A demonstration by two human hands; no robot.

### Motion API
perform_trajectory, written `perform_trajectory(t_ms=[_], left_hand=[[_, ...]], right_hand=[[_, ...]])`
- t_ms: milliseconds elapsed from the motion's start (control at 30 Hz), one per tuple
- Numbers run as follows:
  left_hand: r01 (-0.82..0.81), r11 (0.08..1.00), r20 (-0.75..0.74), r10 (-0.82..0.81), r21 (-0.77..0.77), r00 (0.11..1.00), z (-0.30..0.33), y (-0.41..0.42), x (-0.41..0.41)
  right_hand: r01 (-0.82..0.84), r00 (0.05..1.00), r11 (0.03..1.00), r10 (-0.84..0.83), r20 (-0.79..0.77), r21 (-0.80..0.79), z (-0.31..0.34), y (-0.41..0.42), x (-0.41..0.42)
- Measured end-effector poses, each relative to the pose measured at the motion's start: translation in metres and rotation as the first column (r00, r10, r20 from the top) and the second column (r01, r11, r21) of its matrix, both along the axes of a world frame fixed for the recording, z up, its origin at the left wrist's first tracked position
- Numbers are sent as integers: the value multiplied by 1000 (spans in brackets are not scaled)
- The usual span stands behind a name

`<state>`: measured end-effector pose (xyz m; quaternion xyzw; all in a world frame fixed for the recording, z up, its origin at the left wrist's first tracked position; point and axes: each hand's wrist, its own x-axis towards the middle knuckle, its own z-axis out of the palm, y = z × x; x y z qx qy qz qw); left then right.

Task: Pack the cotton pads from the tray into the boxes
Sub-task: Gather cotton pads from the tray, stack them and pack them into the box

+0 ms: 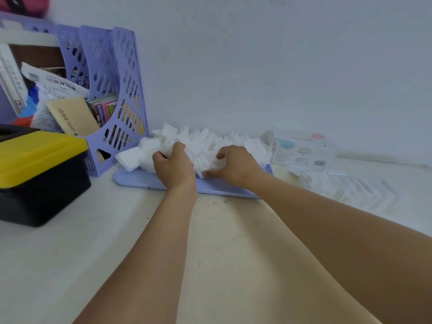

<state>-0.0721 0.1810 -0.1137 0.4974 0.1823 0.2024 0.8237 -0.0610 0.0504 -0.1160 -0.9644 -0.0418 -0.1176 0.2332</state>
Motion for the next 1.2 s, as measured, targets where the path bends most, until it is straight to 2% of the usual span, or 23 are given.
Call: perform_trajectory(t_ms=[367, 633, 700, 833, 900, 967, 1033, 1100, 1200], left_hand=[[7, 1000, -13, -7, 13, 1000, -1, -1, 1], [6, 1000, 3, -6, 28, 1000, -2, -1, 0], [2, 999, 3, -2, 37, 1000, -2, -1, 0], [-27, 998, 19, 26, 64, 999, -2, -1, 0], [-39, 994, 49, 34, 98, 998, -2, -1, -1], [-20, 987, 88, 6, 162, 996, -3, -3, -2], [72, 971, 113, -100, 226, 989, -1, -9, -6], [276, 927, 101, -309, 253, 946, 3, -18, -14], [584, 756, 60, -624, 296, 779, 7, -36, -30]], right_hand=[[-120, 989, 993, 120, -91, 5, 4, -10, 21], [-141, 988, 990, 142, -51, 26, 5, -18, 19], [-105, 994, 994, 105, 28, 19, 3, -17, 19], [-14, 955, 999, 1, 295, 43, 14, -19, 11], [-12, 910, 997, -21, 414, 77, 34, -25, -4], [-68, 882, 992, 8, 471, 110, 60, -34, -30], [-202, 910, 963, 118, 397, 178, 82, -49, -57], [-321, 943, 907, 280, 180, 272, 92, -65, -80], [-378, 909, 896, 407, -92, 235, 88, -84, -95]])
